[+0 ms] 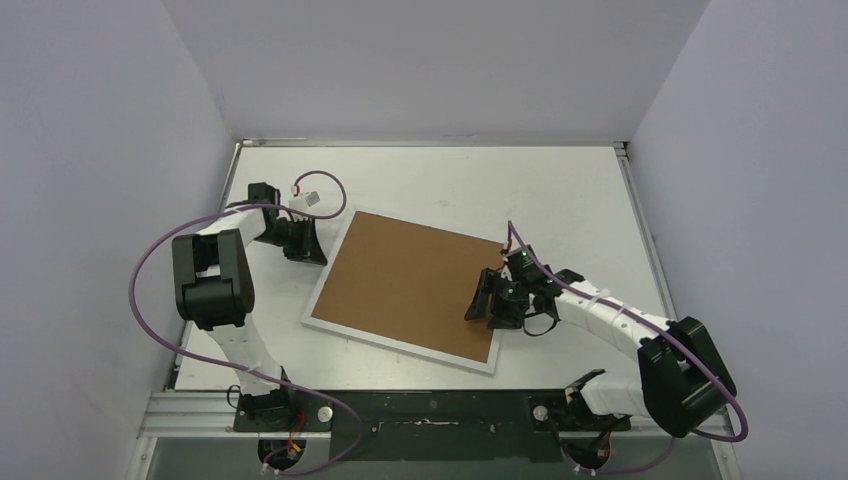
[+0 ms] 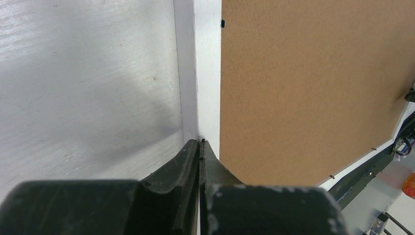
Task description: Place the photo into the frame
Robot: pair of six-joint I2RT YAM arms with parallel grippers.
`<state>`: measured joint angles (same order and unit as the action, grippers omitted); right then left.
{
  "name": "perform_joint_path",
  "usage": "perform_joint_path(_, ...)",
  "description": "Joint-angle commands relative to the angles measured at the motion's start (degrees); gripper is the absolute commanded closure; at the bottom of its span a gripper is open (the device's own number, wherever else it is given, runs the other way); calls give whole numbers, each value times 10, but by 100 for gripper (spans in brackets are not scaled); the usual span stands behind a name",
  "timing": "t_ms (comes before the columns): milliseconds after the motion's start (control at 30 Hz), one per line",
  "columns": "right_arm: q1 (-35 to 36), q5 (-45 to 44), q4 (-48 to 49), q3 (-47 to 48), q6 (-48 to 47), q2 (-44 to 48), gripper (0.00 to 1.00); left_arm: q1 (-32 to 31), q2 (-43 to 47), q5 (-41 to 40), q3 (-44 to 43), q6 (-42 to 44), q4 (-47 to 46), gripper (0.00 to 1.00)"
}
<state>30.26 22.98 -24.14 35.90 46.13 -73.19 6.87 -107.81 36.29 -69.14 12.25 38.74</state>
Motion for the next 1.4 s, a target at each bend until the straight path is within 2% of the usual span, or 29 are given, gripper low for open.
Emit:
perform_joint_path(0,5,-49,-28,11,-16,-10,40,1,-14,-11,6,8,17,100)
perform_joint_path(100,-3,-39,-27,51,-28,1,38,1,-14,-11,3,9,20,100)
perform_joint_path(233,-54,-46,-69,154,-76,1,33,1,-13,-11,-1,8,23,100)
perform_joint_path(333,-107,-24,-78,190,-98,-11,32,2,-13,-9,-5,8,25,100)
perform_joint_path(533,-182,39,-21,174,-102,-50,32,10,-12,8,-32,2,39,100)
perform_joint_path(733,-199,60,31,164,-87,-83,32,14,-27,29,-101,-11,59,100)
perform_joint_path(867,-204,70,45,159,-83,-103,32,11,-57,38,-138,-23,60,96)
perform_joint_path(1033,-211,73,63,148,-80,-122,33,4,-89,44,-158,-36,52,91)
perform_joint_path(1367,-235,79,81,146,-87,-153,34,-20,-131,44,-202,-48,47,87)
